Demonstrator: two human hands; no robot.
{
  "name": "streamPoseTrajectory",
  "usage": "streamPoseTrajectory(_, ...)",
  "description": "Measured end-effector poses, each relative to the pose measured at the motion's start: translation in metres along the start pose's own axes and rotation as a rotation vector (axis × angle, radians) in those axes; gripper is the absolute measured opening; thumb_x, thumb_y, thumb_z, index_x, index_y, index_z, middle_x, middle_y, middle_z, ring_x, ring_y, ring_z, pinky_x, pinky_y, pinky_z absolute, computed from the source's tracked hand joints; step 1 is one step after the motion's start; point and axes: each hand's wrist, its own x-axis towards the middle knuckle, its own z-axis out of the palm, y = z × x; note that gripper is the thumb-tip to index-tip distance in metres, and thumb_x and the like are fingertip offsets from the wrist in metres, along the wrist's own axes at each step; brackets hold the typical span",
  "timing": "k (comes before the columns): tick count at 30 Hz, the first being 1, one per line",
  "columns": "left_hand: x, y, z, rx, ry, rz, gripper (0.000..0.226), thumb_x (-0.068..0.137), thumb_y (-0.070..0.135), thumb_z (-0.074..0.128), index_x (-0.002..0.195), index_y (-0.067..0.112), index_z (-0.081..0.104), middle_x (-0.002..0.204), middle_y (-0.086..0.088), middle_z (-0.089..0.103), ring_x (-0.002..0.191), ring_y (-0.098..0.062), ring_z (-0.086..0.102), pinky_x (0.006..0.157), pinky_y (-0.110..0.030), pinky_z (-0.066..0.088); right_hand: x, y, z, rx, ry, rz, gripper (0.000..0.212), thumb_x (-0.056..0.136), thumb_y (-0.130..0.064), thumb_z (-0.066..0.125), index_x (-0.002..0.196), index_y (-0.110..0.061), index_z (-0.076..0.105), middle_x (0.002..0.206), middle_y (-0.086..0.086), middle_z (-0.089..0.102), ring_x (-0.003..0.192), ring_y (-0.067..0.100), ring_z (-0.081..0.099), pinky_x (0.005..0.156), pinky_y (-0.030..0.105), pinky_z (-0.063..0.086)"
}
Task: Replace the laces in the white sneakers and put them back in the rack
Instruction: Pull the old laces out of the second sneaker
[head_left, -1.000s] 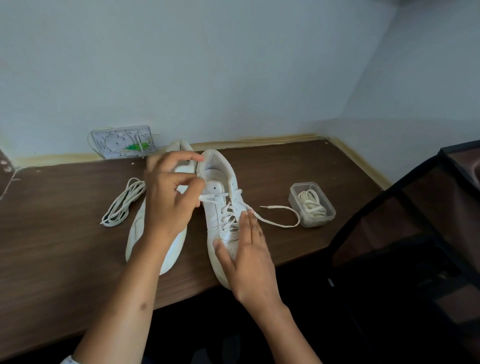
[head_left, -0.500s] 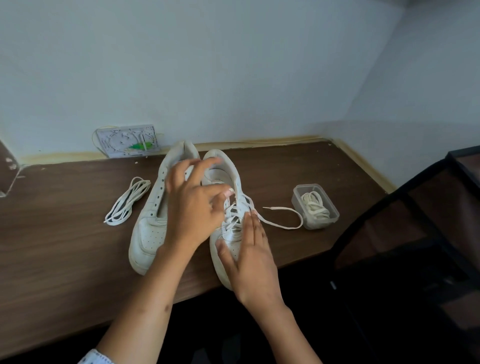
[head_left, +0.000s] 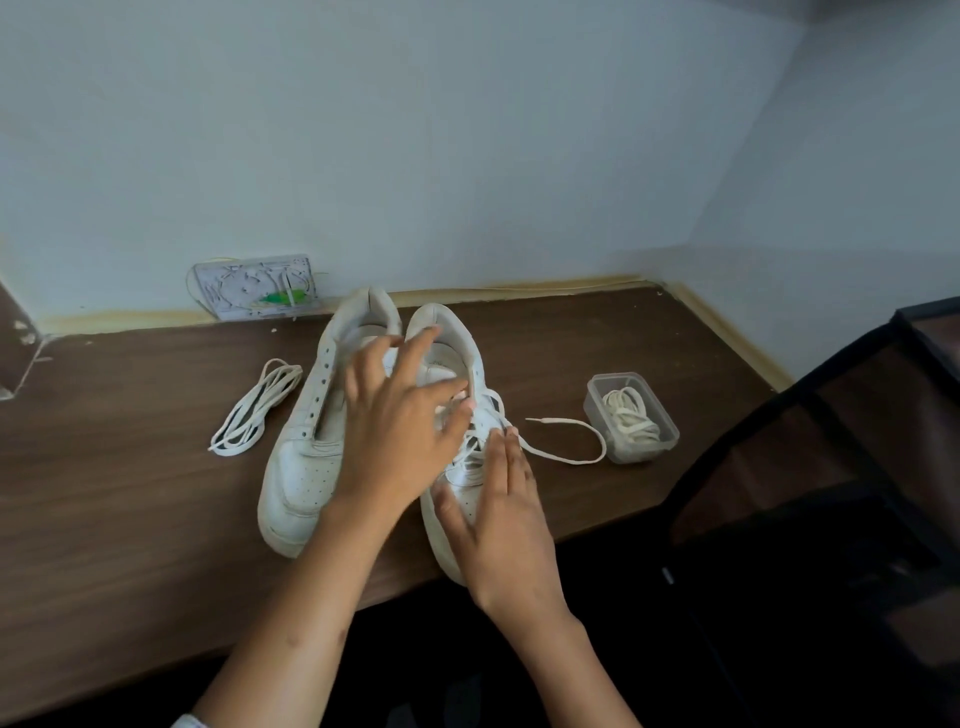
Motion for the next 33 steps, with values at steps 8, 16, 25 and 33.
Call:
streamPoseTrajectory(8, 0.004, -0.003, -0.003, -0.070, 0.288, 0.024, 0.011, 0.080, 0.014, 0.077, 0.079, 0.024, 0.075, 0.126, 0.007, 0.059, 0.117, -0.027, 0.044, 0.099, -0.049, 0.034, -0.002, -0.003, -0.001, -0.011, -0.023, 0.042, 0.094, 0.086, -0.071, 0.013, 0.155, -0.010, -0.003, 0.164, 0.006, -0.004, 0.149, 0.009, -0.010, 0.112, 0.013, -0.012)
streamPoseTrajectory(16, 0.006, -0.010, -0.025, -0.175, 0.539, -0.258, 0.021, 0.099, 0.030, 0.054, 0.104, 0.016, 0.068, 0.134, -0.003, 0.054, 0.116, -0.030, 0.044, 0.099, -0.038, 0.029, -0.002, -0.004, -0.004, 0.012, -0.036, 0.041, 0.081, 0.100, -0.058, 0.031, 0.155, -0.012, -0.006, 0.164, 0.002, -0.009, 0.142, 0.000, -0.017, 0.114, 0.015, -0.010)
streamPoseTrajectory(25, 0.002, -0.003, -0.010, 0.000, 0.122, 0.051, 0.029, 0.086, 0.038, 0.054, 0.066, 0.027, 0.072, 0.136, 0.007, 0.055, 0.127, -0.027, 0.039, 0.107, -0.045, 0.024, 0.000, -0.001, 0.002, -0.044, -0.045, 0.031, 0.094, 0.085, -0.072, 0.010, 0.155, -0.010, -0.004, 0.165, 0.005, -0.004, 0.139, -0.002, -0.019, 0.114, 0.015, -0.011)
streamPoseTrajectory(33, 0.003, -0.004, -0.001, 0.022, 0.008, 0.021, 0.022, 0.074, 0.037, 0.076, 0.093, 0.032, 0.065, 0.151, 0.002, 0.042, 0.141, -0.031, 0.025, 0.115, -0.060, 0.013, 0.000, 0.000, 0.002, -0.013, -0.041, 0.039, 0.098, 0.080, -0.073, 0.006, 0.156, -0.012, -0.003, 0.165, 0.004, -0.005, 0.138, -0.003, -0.018, 0.112, 0.013, -0.011)
